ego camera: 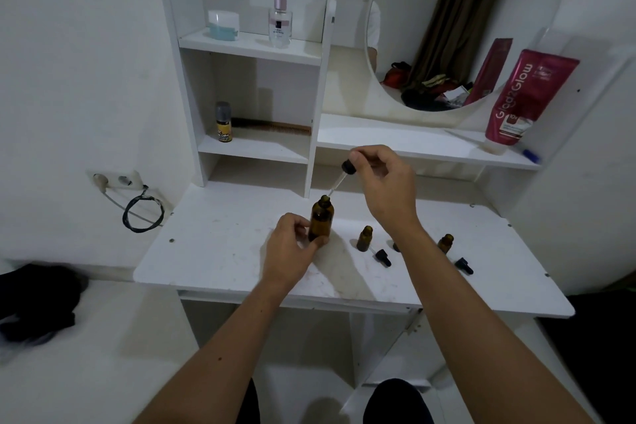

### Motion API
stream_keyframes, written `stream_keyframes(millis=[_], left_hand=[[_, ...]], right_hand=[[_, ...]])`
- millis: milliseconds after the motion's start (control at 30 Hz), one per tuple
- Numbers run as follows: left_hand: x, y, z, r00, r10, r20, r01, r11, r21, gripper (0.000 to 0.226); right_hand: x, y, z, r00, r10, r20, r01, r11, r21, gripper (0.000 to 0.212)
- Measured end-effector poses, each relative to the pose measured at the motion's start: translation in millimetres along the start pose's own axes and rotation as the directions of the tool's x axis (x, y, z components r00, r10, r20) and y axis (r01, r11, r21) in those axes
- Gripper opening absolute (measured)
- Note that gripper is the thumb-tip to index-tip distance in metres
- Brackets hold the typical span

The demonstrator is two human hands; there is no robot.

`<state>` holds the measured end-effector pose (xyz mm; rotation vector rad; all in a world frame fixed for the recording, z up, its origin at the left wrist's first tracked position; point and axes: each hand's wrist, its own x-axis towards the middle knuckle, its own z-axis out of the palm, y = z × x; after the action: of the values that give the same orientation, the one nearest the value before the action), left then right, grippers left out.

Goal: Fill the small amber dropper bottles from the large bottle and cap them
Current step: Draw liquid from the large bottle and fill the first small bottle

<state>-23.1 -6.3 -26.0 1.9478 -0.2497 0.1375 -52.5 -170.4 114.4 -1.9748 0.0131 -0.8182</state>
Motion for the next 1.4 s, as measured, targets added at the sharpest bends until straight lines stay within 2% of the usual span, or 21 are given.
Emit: stream_keyframes(millis=[233, 367, 500, 733, 867, 1033, 1300, 1400], left_hand=[[-23, 8, 12, 0.998, 0.051, 0.046, -0.048, 0.997, -0.056, 0.023], [-28, 17, 26, 0.992, 0.070, 0.101, -0.060, 0.993, -0.101, 0.036], [-28, 27, 44, 0.988, 0.073, 0.135, -0.063, 0.995, -0.081, 0.052], [-18, 34, 66, 0.984, 0.075, 0.165, -0.075, 0.997, -0.004, 0.056], [-10, 34, 72, 0.982, 0.093, 0.165, -0.097, 0.995, 0.016, 0.051], [-5, 29, 77, 0.973, 0.119, 0.197, -0.122, 0.993, 0.001, 0.031], [-4, 28, 79, 0.968, 0.140, 0.209, -0.146, 0.989, 0.016, 0.030], [-4, 26, 79, 0.969, 0.135, 0.206, -0.143, 0.989, 0.025, 0.029]], right_hand=[[-14, 11, -44, 0.998, -0.038, -0.052, 0.037, 0.999, -0.031, 0.014], [-26, 29, -59, 0.996, 0.030, -0.081, -0.034, 0.998, -0.054, 0.016], [-35, 40, -64, 0.994, 0.031, -0.101, -0.038, 0.997, -0.071, 0.010], [-37, 54, -63, 0.995, 0.047, -0.083, -0.053, 0.996, -0.069, 0.010], [-41, 62, -58, 0.996, 0.072, -0.042, -0.075, 0.994, -0.076, 0.011], [-45, 71, -48, 0.999, 0.034, -0.007, -0.034, 0.995, -0.092, 0.008], [-44, 80, -37, 0.999, -0.037, 0.005, 0.037, 0.982, -0.187, 0.010], [-43, 78, -38, 1.000, -0.013, 0.021, 0.017, 0.987, -0.162, 0.007]])
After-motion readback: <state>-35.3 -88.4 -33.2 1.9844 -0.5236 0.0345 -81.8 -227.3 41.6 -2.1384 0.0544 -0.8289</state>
